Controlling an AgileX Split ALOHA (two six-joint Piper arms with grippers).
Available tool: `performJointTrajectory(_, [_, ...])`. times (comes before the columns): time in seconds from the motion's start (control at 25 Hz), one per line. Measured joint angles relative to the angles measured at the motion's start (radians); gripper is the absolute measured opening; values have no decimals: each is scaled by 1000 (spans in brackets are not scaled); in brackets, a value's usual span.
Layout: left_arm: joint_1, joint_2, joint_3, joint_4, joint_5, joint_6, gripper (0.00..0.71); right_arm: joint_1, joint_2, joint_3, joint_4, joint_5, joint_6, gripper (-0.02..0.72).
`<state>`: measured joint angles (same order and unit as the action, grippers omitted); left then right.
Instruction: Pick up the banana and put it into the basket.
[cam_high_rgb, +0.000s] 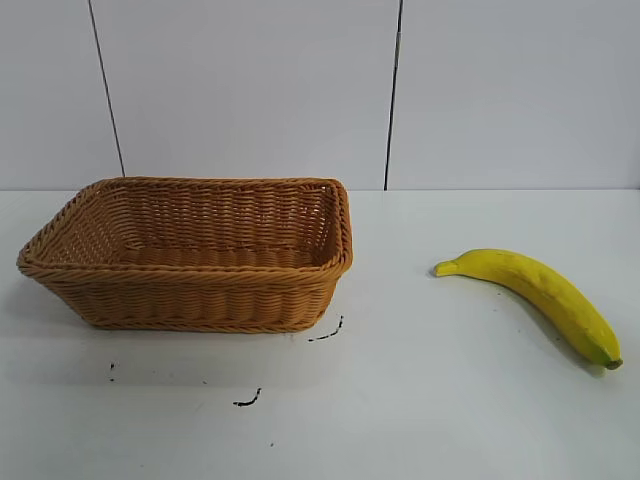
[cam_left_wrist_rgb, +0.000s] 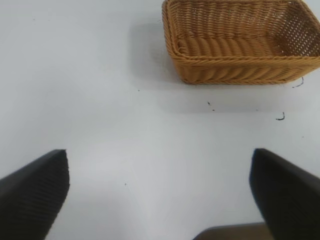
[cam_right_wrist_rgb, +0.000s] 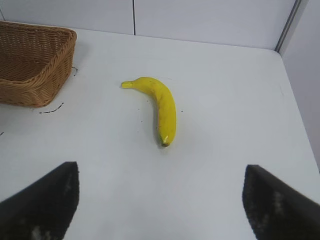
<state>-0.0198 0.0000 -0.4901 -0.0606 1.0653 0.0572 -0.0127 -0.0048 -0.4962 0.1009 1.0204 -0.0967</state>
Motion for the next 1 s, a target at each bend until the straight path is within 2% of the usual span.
performJointTrajectory(0.4, [0,0,0,0,0,0,695,0,0,0,4,0,3,633])
performJointTrajectory(0.56, [0,0,0,0,0,0,695,0,53,-42,1,-6,81,633])
performJointTrajectory(0.64, [0,0,0,0,0,0,695,0,145,-85,1,-14,113,633])
performJointTrajectory(0.76, [0,0,0,0,0,0,695,0,315,-174,-2,-22,126,633])
performJointTrajectory(1.0, [0,0,0,0,0,0,695,0,702,-395,-2,-10,108,633])
